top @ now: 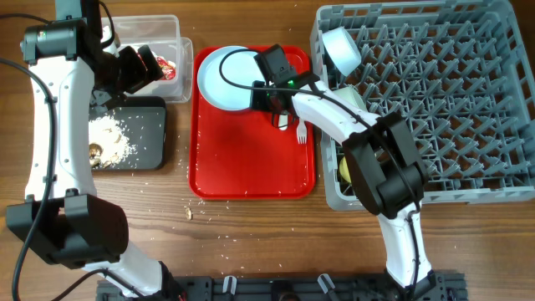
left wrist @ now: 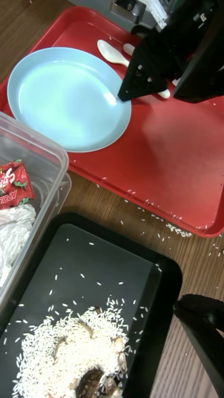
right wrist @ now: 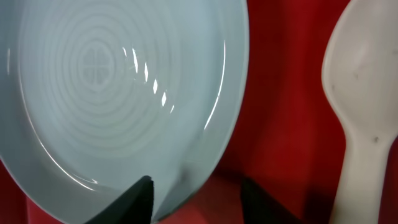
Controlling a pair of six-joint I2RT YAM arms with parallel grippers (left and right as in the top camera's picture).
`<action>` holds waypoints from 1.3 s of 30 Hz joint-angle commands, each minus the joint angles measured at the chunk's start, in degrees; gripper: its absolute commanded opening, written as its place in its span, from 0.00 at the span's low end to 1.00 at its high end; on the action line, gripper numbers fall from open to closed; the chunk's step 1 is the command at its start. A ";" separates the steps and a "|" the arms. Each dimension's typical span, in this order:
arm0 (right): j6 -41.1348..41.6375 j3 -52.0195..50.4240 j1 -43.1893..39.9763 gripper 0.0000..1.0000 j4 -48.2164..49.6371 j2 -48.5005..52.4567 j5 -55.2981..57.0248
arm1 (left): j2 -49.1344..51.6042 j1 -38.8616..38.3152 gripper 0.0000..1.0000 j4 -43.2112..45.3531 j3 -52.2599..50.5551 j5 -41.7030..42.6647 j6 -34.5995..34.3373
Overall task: Sort waste into correct bins and load items into the dishwasher rack
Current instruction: 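Grasp the light-blue plate edge with the right gripper, then carry the plate to the rack and stand it upright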
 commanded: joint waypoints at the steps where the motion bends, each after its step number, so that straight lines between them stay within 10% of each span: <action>1: 3.78 -0.37 0.00 0.37 -0.17 2.56 1.86 | 0.11 -0.02 1.00 0.00 0.24 -0.52 0.09; 10: 6.47 0.44 -2.27 0.04 -9.29 2.29 -3.61 | 0.11 -0.02 1.00 0.02 0.24 -0.52 0.09; 21: -19.69 1.27 -4.44 0.04 -15.34 -18.91 -7.28 | 0.11 -0.02 1.00 0.00 0.24 -0.52 0.09; 30: -28.04 1.22 -6.69 0.04 -16.48 -39.01 64.76 | 0.11 -0.02 1.00 0.02 0.24 -0.52 0.09; 39: -45.59 0.28 -20.17 0.04 -10.25 -32.41 55.84 | 0.11 -0.02 1.00 0.00 0.24 -0.52 0.09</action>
